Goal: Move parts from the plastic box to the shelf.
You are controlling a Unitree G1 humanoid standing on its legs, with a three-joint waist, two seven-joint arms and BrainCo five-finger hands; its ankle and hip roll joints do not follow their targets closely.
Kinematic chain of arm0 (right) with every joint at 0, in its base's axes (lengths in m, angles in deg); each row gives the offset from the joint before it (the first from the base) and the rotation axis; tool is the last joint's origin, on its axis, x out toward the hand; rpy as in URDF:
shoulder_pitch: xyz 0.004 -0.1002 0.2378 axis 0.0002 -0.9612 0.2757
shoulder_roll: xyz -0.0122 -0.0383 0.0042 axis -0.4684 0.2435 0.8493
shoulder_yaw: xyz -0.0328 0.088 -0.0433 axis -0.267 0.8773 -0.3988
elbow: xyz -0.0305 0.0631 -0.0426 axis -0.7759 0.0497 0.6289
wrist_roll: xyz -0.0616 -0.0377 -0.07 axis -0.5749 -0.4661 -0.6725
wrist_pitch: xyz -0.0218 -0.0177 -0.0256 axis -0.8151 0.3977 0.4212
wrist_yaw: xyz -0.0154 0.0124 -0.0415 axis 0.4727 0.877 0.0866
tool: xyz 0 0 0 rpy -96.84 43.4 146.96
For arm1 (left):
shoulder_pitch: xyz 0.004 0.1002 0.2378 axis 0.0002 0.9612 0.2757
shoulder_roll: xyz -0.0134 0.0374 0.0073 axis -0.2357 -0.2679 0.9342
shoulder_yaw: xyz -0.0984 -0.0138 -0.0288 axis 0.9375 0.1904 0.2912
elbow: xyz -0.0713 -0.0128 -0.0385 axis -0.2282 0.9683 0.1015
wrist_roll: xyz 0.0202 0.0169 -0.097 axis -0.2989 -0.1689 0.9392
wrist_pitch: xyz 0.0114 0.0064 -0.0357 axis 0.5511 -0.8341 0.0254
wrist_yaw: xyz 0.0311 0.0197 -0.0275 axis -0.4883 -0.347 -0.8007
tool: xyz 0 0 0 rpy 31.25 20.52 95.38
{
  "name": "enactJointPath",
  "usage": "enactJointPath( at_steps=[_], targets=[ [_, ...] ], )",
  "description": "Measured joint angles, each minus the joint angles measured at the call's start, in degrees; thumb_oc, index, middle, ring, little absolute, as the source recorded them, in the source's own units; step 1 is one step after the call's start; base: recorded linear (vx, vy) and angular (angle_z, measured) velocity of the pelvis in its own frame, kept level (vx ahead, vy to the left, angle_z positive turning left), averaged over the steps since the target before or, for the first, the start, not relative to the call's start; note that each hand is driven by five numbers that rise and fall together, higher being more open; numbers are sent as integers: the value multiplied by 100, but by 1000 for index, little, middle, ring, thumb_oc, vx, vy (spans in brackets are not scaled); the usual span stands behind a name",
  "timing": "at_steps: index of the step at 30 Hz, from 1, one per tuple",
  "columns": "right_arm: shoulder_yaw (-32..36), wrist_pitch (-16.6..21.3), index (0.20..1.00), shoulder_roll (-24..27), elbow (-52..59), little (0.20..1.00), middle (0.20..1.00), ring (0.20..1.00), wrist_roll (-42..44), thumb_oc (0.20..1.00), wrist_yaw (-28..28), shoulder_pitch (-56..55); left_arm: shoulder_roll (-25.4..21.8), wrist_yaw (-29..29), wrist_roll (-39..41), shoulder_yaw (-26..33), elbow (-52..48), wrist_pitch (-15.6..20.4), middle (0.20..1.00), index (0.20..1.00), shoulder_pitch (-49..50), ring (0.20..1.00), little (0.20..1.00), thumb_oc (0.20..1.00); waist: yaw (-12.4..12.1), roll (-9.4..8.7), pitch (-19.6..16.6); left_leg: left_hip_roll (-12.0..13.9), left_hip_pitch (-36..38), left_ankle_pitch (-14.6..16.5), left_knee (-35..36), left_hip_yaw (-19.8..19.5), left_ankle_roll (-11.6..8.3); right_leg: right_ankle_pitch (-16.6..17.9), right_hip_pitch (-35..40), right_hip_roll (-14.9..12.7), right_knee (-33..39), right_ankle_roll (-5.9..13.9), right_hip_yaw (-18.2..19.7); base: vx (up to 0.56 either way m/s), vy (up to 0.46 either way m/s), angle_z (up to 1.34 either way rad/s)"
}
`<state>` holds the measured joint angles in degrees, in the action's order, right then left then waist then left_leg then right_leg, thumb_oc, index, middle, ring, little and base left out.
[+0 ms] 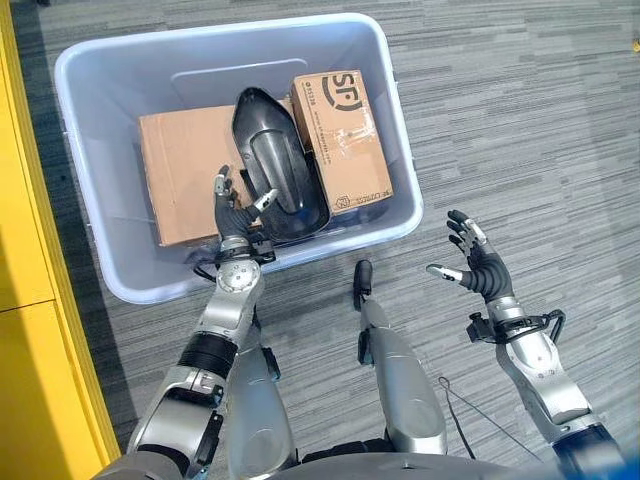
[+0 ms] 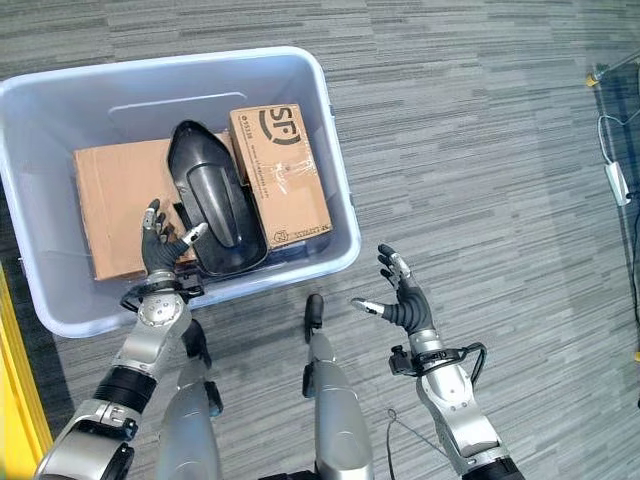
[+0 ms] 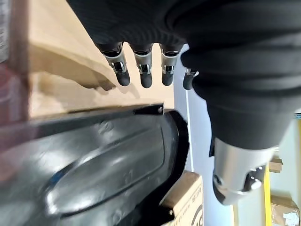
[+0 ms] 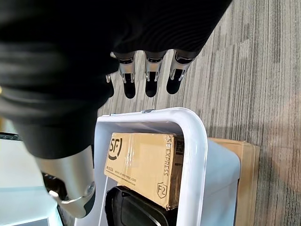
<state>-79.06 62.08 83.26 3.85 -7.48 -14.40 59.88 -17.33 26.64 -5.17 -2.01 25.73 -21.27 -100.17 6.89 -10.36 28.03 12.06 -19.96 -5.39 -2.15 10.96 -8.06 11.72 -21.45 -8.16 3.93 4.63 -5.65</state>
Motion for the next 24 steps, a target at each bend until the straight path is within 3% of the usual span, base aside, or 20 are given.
enactJointPath(
  at_steps=[15,24],
  targets=[
    [-8,-132,1000,0,0,1000,1000,1000,-161,1000,200,-6,249,-167,17,-55,33,-60,1000,1000,14,1000,1000,1000,-1,3,3,-1,-3,0,-2,-2,1,-1,1,0,3,1,-1,0,0,0],
    [-23,-164,1000,8,0,1000,1000,1000,-162,1000,268,-10,407,-360,510,60,36,-52,1000,1000,129,1000,1000,1000,-10,27,20,-1,-15,2,2,-8,4,-5,1,0,24,6,-7,0,0,0]
  ],
)
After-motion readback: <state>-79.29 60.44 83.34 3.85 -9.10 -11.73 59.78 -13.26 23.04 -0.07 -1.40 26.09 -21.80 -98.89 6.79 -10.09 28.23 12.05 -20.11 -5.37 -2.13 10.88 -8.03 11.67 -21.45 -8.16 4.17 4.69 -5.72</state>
